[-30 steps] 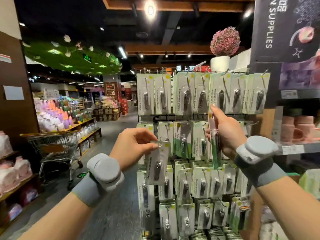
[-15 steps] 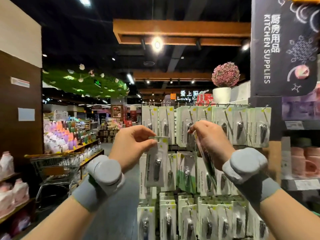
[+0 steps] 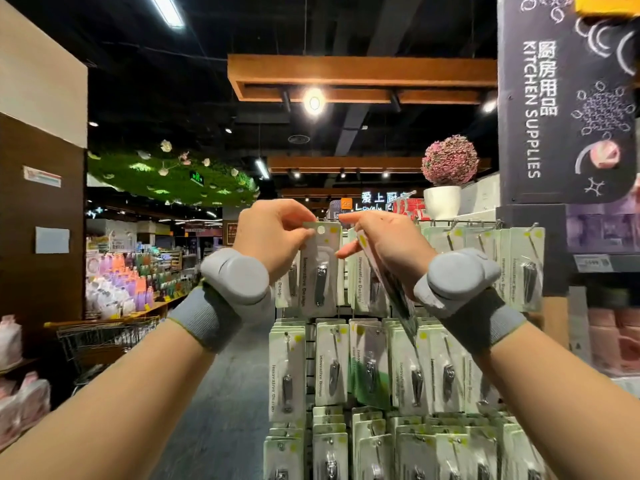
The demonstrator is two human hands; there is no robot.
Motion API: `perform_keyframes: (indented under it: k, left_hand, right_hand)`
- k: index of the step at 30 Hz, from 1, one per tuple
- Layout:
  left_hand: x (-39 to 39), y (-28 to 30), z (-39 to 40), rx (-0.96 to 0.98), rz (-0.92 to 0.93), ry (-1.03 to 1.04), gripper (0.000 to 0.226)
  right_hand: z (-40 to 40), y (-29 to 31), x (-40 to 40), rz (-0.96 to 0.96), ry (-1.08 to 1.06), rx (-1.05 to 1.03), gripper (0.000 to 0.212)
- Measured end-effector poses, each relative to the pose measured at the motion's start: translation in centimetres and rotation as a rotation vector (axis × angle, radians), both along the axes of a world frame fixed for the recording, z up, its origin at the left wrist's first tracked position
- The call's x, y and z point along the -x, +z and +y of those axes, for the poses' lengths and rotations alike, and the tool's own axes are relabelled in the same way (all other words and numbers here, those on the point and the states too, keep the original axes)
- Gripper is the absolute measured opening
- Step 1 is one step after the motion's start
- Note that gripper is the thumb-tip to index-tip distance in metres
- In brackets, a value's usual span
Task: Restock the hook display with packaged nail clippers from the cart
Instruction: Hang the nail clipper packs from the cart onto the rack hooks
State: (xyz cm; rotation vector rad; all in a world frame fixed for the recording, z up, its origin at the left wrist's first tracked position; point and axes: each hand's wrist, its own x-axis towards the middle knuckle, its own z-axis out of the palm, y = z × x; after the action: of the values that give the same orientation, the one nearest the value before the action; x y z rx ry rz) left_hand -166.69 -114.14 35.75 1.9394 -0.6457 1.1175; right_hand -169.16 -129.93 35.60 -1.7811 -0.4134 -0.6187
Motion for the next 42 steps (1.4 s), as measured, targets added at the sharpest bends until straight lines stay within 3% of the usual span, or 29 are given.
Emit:
perform_keyframes:
  k: [11,20,24,28,33,37,42]
  left_hand:
    - [-1.7,1.3,-2.0,-0.102,0.0,0.23,0.016]
    - [-1.7,2.1,-2.1,0.025,0.009,0.155,0.011]
    - [-1.5,2.5,-2.4,0.02,0.029,0.18,0.012]
    - [-1.4,2.8,-2.0,0.04,0.06,0.16,0.016]
    - [-1.3,2.9,-1.6,0.031,0.111,0.169,0.017]
    - [-1.3,2.7,-1.8,-0.027,0.081,0.222,0.018]
    - [-1.5,2.5,-2.5,-0.246,0.025,0.424,0.016]
  right_hand:
    - [0.4,0.7,-0.7,0.061,0.061,0.05,0.04]
    - [0.5,2.0,-0.9,0.027,0.118,0.045,0.046]
    - [0.3,2.2,-2.2,0.06,0.102,0.044,0.041]
    - [0.2,2.1,-2.7,0.063,0.173,-0.021,0.02]
    - [0.6,1.8,-2.8,0.079,0.178,0.012,0.02]
    - [0.3,1.8,-2.5,0.091,0.163,0.064,0.02]
    - [0.4,1.9,-2.1,0.068,0.088,0.176,0.023]
